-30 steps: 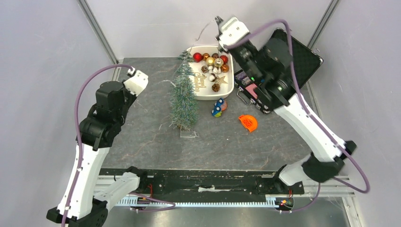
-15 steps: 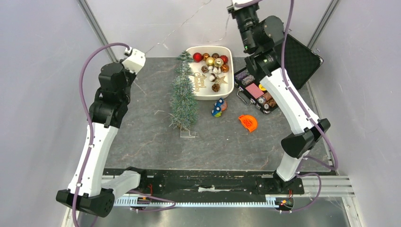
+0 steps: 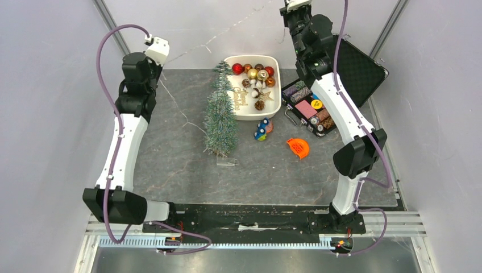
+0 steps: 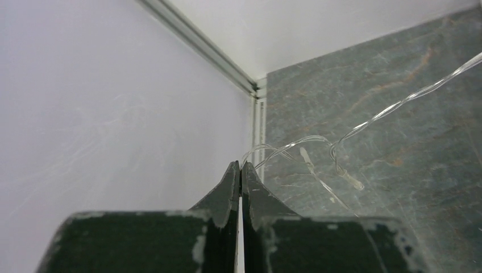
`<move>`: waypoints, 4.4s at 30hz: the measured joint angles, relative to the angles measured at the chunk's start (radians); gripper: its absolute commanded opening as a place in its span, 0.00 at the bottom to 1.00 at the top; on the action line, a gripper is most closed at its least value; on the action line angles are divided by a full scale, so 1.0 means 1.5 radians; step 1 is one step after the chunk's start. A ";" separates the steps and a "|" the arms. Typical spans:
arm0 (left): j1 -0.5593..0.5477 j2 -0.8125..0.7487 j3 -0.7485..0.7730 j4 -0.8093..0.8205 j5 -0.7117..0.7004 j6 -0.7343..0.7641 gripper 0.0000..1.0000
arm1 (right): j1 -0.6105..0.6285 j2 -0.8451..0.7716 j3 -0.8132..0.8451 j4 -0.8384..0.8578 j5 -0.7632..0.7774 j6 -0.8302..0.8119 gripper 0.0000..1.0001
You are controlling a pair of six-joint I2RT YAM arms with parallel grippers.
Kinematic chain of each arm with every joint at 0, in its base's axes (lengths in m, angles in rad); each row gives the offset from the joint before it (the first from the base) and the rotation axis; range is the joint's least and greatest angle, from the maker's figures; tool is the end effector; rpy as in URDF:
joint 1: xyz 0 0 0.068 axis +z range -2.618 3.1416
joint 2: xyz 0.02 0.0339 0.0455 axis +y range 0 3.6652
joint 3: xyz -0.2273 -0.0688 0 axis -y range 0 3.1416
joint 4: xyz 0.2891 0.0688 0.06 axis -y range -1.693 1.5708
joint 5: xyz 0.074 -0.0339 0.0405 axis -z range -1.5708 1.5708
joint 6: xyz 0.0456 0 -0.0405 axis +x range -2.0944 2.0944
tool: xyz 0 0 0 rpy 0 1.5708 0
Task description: Decorate the small christmas tree
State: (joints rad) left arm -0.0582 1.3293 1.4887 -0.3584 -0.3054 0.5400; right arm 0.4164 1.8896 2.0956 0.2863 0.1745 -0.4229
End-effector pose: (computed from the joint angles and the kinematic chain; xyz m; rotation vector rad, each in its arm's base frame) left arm 0.3569 -0.0071 0.4161 0.3116 1.7749 0.6163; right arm 0.4301 0.1815 0.5034 -0.2947 1.0464 -0.0999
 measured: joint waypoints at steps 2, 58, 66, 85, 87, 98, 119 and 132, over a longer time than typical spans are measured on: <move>0.000 0.013 -0.006 0.002 0.018 -0.004 0.02 | -0.008 0.005 -0.012 -0.016 -0.008 0.003 0.00; -0.116 0.158 0.112 -0.226 0.252 -0.081 0.72 | -0.446 -0.505 -0.495 -0.085 -0.061 0.275 0.00; -0.069 0.122 0.121 -0.230 0.172 -0.081 0.72 | -0.446 -0.580 -0.366 -0.072 -0.216 0.307 0.00; -0.030 -0.101 0.204 -0.386 0.436 -0.142 0.74 | -0.446 -0.609 -0.262 0.341 -0.630 0.667 0.00; -0.031 -0.112 0.214 -0.409 0.487 -0.160 0.77 | -0.446 -0.596 -0.242 0.394 -0.628 0.728 0.00; -0.403 -0.050 0.314 -0.451 0.533 -0.273 0.81 | -0.446 -0.553 -0.293 0.486 -0.625 0.845 0.00; -0.831 0.335 0.748 -0.272 0.149 -0.097 0.79 | -0.340 -0.606 -0.528 0.343 -0.645 0.679 0.00; -0.852 0.387 0.764 -0.183 -0.008 -0.028 0.62 | -0.304 -0.637 -0.578 0.261 -0.670 0.600 0.00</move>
State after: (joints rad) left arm -1.3365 1.9091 2.6347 -0.6323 -0.3172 0.4973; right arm -0.0402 0.9344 1.2289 0.6781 -0.8303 0.4770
